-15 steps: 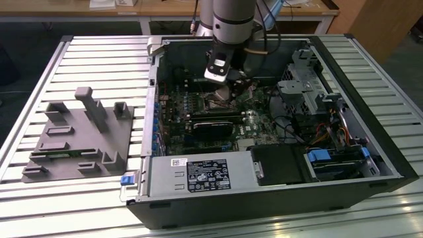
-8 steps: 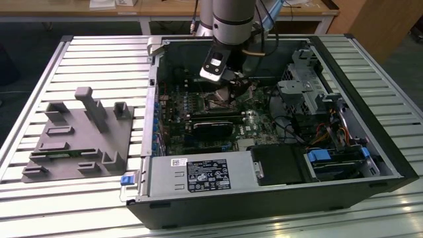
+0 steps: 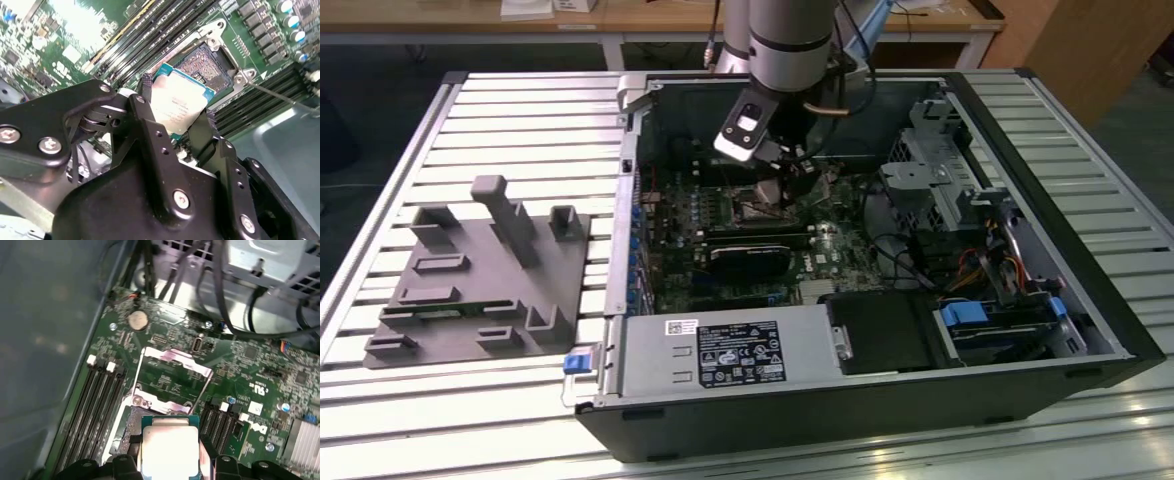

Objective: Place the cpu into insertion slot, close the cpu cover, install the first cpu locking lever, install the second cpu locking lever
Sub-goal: 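Place the cpu into insertion slot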

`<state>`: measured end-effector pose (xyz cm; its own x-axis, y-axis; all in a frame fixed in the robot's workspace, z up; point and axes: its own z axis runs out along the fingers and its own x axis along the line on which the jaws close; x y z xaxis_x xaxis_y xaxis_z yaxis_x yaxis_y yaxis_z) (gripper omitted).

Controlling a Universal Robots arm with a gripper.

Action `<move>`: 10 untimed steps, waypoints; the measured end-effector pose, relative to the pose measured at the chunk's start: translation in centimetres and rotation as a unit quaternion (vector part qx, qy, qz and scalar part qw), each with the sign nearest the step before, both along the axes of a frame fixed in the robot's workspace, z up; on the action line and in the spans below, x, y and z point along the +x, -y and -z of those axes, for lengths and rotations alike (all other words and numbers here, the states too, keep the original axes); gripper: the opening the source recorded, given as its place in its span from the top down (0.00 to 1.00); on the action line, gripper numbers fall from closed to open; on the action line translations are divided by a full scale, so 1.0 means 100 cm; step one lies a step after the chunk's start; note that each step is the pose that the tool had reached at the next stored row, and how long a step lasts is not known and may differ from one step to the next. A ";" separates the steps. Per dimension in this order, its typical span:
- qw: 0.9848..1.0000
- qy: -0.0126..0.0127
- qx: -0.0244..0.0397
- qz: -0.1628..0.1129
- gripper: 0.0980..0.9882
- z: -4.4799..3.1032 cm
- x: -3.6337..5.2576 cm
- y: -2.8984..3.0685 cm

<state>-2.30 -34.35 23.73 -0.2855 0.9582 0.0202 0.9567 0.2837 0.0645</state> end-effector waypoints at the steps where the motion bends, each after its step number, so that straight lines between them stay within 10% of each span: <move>1: 1.000 0.000 0.000 0.009 0.51 0.0002 0.0000 0.0000; 10: 0.996 0.000 0.000 0.091 0.51 0.0029 0.0000 0.0000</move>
<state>-2.30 -34.35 23.44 -0.1078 0.9940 0.0203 0.9922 0.1063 0.0645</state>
